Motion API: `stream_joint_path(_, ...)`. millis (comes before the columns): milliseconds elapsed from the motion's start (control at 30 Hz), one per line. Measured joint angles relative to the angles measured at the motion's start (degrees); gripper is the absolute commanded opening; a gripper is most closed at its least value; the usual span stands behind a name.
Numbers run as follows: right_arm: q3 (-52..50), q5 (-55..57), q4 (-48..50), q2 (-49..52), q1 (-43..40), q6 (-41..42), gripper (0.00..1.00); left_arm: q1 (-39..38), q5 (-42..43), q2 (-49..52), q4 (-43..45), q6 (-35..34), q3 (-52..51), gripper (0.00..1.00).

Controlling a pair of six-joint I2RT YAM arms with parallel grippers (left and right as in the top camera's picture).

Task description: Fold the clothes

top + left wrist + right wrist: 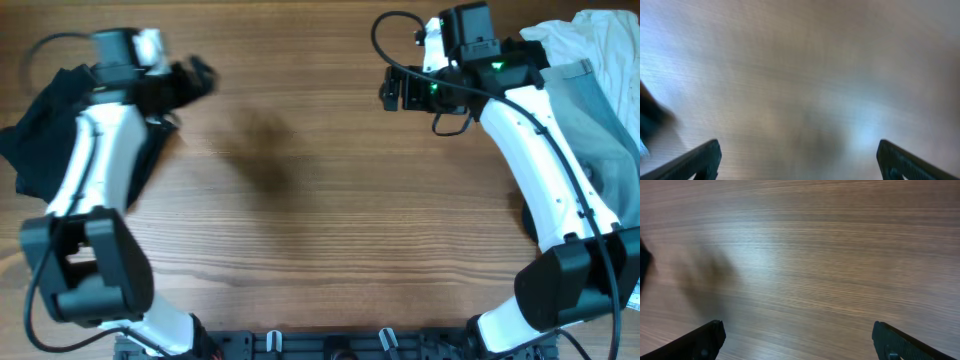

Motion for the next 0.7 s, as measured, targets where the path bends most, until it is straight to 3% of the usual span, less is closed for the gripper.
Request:
stream_joint_path(100,0.0,0.5,-4.5,0.0,-4.1,-2.1,0.99,-10.0,-5.3,0.0,-12.4,1.3,0.0,1.0)
stream_joint_path(167,0.0,0.9,-10.2,0.0,-6.7,-2.7,1.0,-12.7,-7.2,0.0,-21.2,1.6,-0.1,1.0)
stream_joint_path(233,0.0,1.2,-12.9,0.0,-8.3,-3.1,0.99,-12.2,-8.5,-0.3,-30.7,1.7,0.0,0.99)
stream_joint_path(333,-0.2,1.2,-14.2,-0.8,-8.8,-3.1,0.99,-11.0,-9.6,-1.8,-36.1,1.7,-0.3,0.96)
stream_joint_path(533,-12.8,3.1,0.5,-18.8,-8.7,1.4,1.0,-10.6,-12.9,-17.4,-28.5,-0.3,-8.7,0.95)
stream_joint_path(567,-17.7,4.5,3.7,-24.7,-8.3,2.6,1.0,-10.7,-14.3,-22.9,-23.8,-1.7,-13.2,1.0)
stream_joint_path(700,-35.3,13.2,13.5,-43.8,-5.2,8.3,1.0,-12.7,-19.3,-44.2,-11.7,-7.4,-27.8,1.0)
